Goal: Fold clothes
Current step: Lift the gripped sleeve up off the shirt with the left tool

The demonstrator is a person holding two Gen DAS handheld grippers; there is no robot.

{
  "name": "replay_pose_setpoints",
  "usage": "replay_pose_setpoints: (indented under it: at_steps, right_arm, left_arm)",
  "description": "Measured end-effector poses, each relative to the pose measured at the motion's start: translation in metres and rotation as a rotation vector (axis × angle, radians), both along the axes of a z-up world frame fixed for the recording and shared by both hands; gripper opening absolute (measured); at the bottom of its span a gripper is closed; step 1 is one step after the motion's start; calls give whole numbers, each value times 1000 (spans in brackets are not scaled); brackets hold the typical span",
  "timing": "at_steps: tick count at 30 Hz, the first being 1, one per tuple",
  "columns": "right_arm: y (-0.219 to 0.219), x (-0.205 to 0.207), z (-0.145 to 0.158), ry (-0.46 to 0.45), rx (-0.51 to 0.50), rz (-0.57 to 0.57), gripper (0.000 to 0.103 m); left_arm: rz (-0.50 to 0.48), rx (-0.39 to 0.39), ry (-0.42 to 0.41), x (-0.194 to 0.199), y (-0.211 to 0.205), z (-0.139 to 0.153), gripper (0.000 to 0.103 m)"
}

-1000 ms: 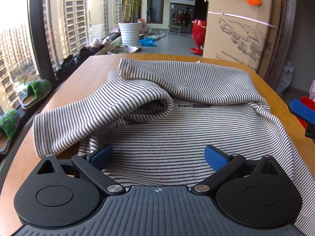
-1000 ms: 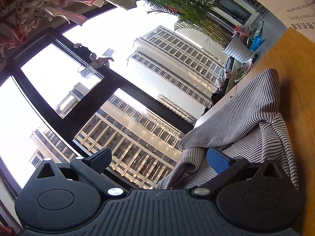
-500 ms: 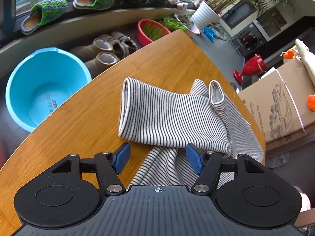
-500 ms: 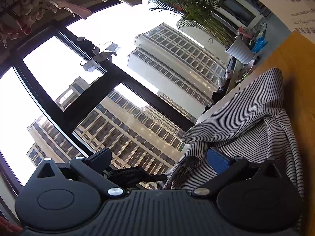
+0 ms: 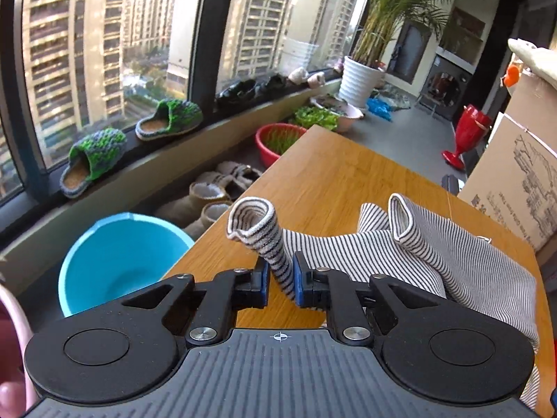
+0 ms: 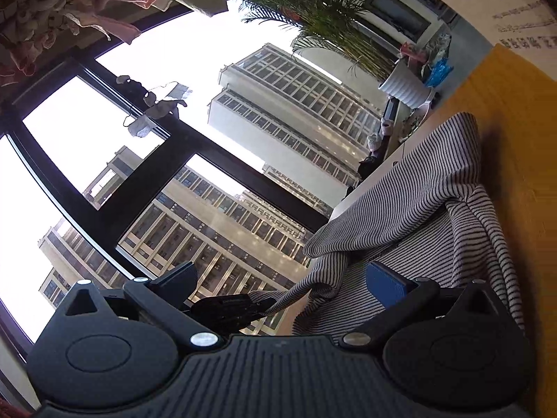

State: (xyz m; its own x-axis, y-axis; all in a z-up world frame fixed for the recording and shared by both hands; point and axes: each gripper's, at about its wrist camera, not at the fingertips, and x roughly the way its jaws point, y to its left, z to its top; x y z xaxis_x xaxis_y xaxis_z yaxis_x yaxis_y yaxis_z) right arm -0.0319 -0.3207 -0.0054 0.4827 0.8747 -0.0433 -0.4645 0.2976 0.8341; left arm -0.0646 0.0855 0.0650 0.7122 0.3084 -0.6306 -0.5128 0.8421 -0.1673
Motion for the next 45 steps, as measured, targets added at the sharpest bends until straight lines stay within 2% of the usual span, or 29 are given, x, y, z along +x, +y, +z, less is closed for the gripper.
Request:
replay_pose_setpoints:
  at_steps: [2,3,11,15,20,26,34,45]
  right_arm:
    - [0,0,0,-2,-2,2,103]
    - [0,0,0,-2,-3,3,103]
    - [-1,-1,0,-4,-9,6,103]
    - [-2,-2,1,-7,-13,0,103]
    - [-3,-2,2,-9,-9,-7,103]
    - [-7,-2,2,0,4,-26,103]
    - [-10,-2,0,13,9,-43,103]
    - [-12,-1,-2,36,11,-61,103]
  left_arm:
    - [-39,152,-22,0,-16,19,12]
    - [-52,190,-33,2,-22,27,12]
    - [-76,304,-100,10,-35,97,11]
    - [-42,377,-119,14,-34,130,11]
    - [18,422,-151,15,-31,166,11]
    - [20,455,-149,20,-40,183,11]
    - [-36,456,-188,25,-64,197,11]
    - [-158,497,-207,43,-114,212,11]
